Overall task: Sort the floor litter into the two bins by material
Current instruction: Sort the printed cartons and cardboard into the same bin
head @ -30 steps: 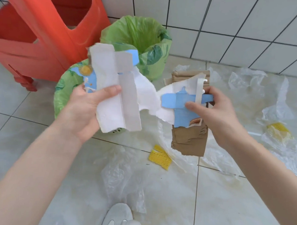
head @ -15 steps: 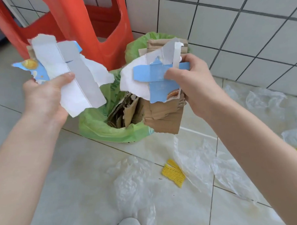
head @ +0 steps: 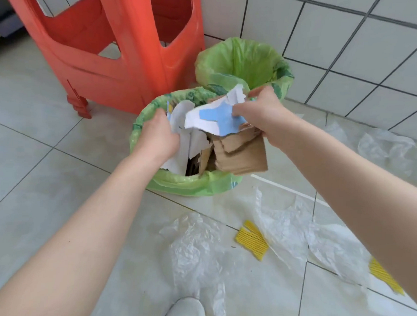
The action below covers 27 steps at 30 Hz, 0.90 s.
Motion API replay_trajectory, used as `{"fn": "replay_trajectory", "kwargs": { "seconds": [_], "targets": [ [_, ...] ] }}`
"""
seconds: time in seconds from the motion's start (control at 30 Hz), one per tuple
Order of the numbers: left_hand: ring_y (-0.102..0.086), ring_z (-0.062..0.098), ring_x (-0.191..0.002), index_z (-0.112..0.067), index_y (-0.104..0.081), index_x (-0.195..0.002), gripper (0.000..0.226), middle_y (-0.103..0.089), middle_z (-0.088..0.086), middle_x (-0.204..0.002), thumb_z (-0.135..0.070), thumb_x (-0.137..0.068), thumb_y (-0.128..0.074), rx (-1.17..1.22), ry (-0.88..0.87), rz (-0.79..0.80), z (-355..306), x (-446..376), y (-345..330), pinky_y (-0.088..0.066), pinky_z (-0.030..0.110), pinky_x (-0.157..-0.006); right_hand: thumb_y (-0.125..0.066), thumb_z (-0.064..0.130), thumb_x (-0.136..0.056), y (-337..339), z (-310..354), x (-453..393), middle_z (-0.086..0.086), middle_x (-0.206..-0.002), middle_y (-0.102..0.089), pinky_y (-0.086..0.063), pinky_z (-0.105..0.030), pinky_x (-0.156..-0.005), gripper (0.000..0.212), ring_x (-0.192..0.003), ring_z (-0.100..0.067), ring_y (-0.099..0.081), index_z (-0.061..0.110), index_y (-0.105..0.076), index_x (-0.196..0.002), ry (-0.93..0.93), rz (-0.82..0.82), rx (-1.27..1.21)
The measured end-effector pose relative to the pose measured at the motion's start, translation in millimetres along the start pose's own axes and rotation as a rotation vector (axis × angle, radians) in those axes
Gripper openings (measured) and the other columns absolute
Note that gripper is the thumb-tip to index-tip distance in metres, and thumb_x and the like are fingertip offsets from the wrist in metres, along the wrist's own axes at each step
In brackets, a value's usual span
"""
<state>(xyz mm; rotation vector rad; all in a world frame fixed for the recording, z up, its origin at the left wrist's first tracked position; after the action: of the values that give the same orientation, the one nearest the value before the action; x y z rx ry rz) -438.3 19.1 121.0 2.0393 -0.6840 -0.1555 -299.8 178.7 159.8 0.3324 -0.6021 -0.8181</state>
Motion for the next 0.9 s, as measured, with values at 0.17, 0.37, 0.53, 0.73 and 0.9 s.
{"fn": "replay_trajectory", "kwargs": {
  "seconds": [0.17, 0.37, 0.53, 0.73, 0.9],
  "targets": [
    [-0.056, 0.049, -0.09, -0.006, -0.036, -0.12, 0.039, -0.059, 0.029, -0.099, 0.002, -0.084, -0.048, -0.188, -0.13, -0.27, -8, 0, 30, -0.04, 0.042, -0.067, -0.061, 0.016, -0.081, -3, 27, -2, -0.002, -0.092, -0.05, -0.031, -0.025, -0.043, 0.047, -0.061, -0.013, -0.05, 0.019, -0.041, -0.123, 0.162, 0.043, 0.262],
    [-0.051, 0.032, -0.09, -0.012, -0.046, -0.105, 0.024, -0.058, 0.014, -0.1, -0.013, -0.084, -0.057, -0.079, -0.145, 0.067, -5, 1, -5, -0.037, 0.035, -0.064, -0.072, 0.026, -0.076, -29, 52, 0, -0.003, -0.104, -0.059, -0.037, -0.025, -0.052, 0.058, -0.087, -0.019, -0.056, 0.02, -0.046, -0.127, 0.251, 0.158, 0.492],
    [-0.049, 0.026, -0.105, -0.025, -0.038, -0.139, 0.064, -0.055, 0.004, -0.119, -0.011, -0.081, -0.061, -0.101, -0.093, 0.129, 10, 9, 14, -0.039, 0.03, -0.072, -0.077, 0.027, -0.074, -21, 59, -2, 0.0, -0.092, -0.059, -0.058, -0.036, -0.078, 0.055, -0.083, -0.019, -0.064, 0.017, -0.054, -0.122, 0.119, 0.27, 0.359],
    [-0.052, 0.038, -0.106, -0.014, -0.056, -0.127, 0.048, -0.063, 0.02, -0.114, -0.002, -0.081, -0.052, -0.144, -0.194, -0.203, 4, 16, 45, -0.046, 0.039, -0.077, -0.074, 0.023, -0.078, -32, 66, 3, -0.004, -0.085, -0.061, -0.056, -0.02, -0.051, 0.043, -0.062, -0.013, -0.062, 0.012, -0.052, -0.113, 0.118, 0.266, 0.425],
    [-0.064, 0.037, -0.081, -0.015, -0.068, -0.101, 0.02, -0.071, 0.015, -0.093, -0.016, -0.084, -0.057, -0.059, -0.335, -0.256, -11, 28, 48, -0.054, 0.044, -0.074, -0.069, 0.018, -0.083, -36, 79, 9, -0.003, -0.07, -0.053, -0.042, -0.012, -0.033, 0.024, -0.044, -0.009, -0.051, 0.011, -0.047, -0.078, 0.129, 0.268, 0.385]
  ]
}}
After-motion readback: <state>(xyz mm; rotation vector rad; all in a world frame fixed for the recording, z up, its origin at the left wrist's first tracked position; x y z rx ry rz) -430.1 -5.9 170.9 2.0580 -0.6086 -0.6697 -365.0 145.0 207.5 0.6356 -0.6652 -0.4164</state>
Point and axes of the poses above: each hand's wrist, its own x-axis away from the middle knuckle, its own y-axis out of the back of the hand, z = x × y, the point moved 7 cm from there along -x, towards the middle knuckle
